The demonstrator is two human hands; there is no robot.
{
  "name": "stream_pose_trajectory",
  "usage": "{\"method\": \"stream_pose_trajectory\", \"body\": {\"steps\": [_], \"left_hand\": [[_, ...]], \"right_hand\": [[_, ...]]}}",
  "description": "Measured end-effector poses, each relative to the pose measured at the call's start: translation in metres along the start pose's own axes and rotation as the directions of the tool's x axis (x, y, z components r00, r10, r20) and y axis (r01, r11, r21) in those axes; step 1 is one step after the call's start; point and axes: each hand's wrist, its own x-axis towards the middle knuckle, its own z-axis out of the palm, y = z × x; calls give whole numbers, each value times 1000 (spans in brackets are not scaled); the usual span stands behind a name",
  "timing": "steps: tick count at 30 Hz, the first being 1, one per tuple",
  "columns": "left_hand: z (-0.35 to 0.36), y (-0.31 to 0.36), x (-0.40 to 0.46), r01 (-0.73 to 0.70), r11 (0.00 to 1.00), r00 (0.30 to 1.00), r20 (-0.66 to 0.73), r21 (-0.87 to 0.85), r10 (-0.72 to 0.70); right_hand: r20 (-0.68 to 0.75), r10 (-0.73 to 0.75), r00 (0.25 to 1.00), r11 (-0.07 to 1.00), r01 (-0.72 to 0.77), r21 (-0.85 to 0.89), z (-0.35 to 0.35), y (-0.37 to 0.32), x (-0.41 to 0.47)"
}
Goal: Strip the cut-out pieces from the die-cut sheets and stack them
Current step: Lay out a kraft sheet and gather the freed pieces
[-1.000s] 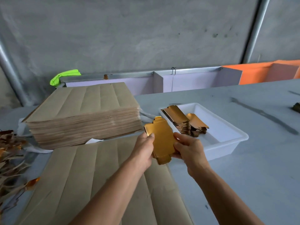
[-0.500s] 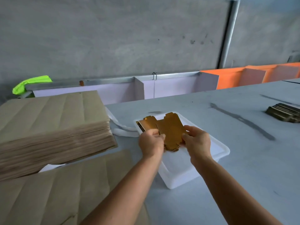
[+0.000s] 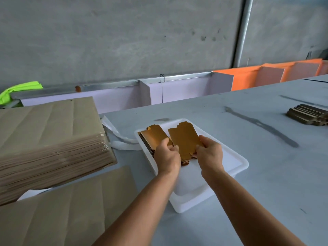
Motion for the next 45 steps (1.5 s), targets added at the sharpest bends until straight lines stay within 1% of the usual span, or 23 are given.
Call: {"method": "stream_pose_trajectory", "body": {"steps": [3,6,8,10,12,14,16,22,28,31,34,36,39,41,42,43,44,45], "left_hand": [[2,6,8,17,1000,999,44,11,-18],[0,7,15,-37,999,994,104,27,34],[-5,6,19,-160,973,985,86,164,148],[-12,3,24,-291,912,956,48,289,290],[-16,0,26,-351,867,933,52,353,357],[-17,-3,28,-364,850,929,81,382,361],[-16,-7,29,-345,854,937,84,389,341],[-17,-14,34,-284,879,958,84,384,273],[-18,-19,34,-316,856,948,106,410,299],[-17,-20,35,-322,838,946,108,441,307],[-16,-21,35,-330,827,943,122,455,309],[-16,-21,35,-335,824,942,126,457,312],[-16,-20,35,-333,826,942,120,455,313],[-17,-20,34,-331,828,942,114,453,314],[-17,-19,33,-331,828,942,113,451,316],[-17,-19,33,-333,829,942,112,450,317],[-18,-18,32,-334,829,941,112,450,318],[-18,-17,32,-333,830,942,112,448,317]], "right_hand": [[-6,24,1000,1000,-24,-12,-1,-4,18],[-25,63,998,998,-63,-8,0,-10,37],[-54,73,996,997,-75,-36,0,-14,48],[-65,53,996,993,-60,-106,0,-16,58],[-47,22,999,978,-31,-204,1,-15,65],[-15,-14,1000,956,9,-294,3,-12,71],[13,-32,999,936,35,-349,7,-8,75],[78,-28,997,912,57,-407,18,2,90],[122,8,993,886,49,-462,26,9,100],[163,-41,986,791,132,-598,30,13,102],[182,-86,980,630,195,-752,34,14,99],[209,-125,970,496,244,-834,37,12,94],[282,-199,938,296,332,-896,41,10,87],[329,-269,905,212,389,-897,41,7,85],[353,-288,890,214,419,-882,38,5,85],[367,-266,891,289,437,-852,33,2,87],[396,-199,897,390,443,-807,27,-2,88],[451,-131,883,461,456,-761,20,-5,90]]}}
